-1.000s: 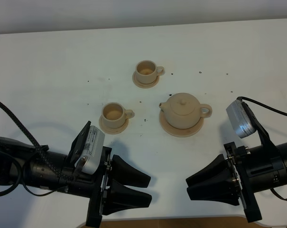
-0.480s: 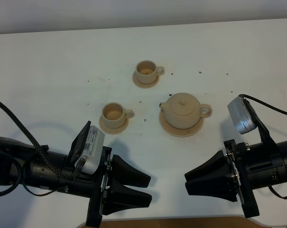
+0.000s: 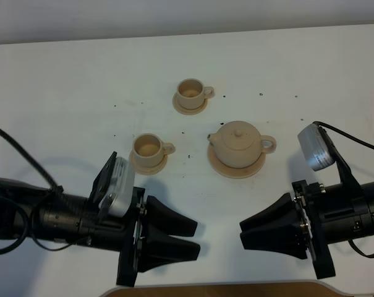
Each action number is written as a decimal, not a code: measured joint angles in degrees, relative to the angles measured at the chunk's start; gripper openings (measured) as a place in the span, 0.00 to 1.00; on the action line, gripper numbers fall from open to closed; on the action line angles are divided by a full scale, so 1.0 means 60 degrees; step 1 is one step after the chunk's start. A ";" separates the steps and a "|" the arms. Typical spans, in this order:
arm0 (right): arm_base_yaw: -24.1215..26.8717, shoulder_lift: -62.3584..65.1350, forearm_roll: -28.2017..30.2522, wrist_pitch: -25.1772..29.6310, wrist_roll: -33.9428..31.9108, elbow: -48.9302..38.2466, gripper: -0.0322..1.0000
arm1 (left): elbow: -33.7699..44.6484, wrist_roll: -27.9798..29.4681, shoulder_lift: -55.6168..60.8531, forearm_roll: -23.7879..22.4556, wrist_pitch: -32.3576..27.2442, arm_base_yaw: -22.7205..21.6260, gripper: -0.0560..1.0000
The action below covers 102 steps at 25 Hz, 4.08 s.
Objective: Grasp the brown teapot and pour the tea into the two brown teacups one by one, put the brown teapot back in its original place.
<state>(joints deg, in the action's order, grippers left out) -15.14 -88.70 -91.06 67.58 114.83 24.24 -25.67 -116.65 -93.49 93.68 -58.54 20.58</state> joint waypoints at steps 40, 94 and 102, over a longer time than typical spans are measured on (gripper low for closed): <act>0.0000 -0.0043 0.5232 -0.2006 -0.9402 0.7590 0.25 | -0.3267 1.8109 0.5819 -1.4057 0.0317 0.0000 0.41; 0.0000 -0.0043 0.6740 -0.3265 -1.0669 0.8643 0.39 | -0.0574 1.9074 1.3746 -1.4631 -0.0355 -0.3038 0.39; 0.0000 -0.0043 0.6733 -0.3265 -1.0447 0.8643 0.39 | -0.0574 1.9074 1.5118 -1.4621 -0.0325 -0.3577 0.39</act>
<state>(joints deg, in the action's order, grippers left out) -15.14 -88.96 -50.66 47.99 52.14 76.10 -29.11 -2.20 -2.78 5.96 -60.49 -0.88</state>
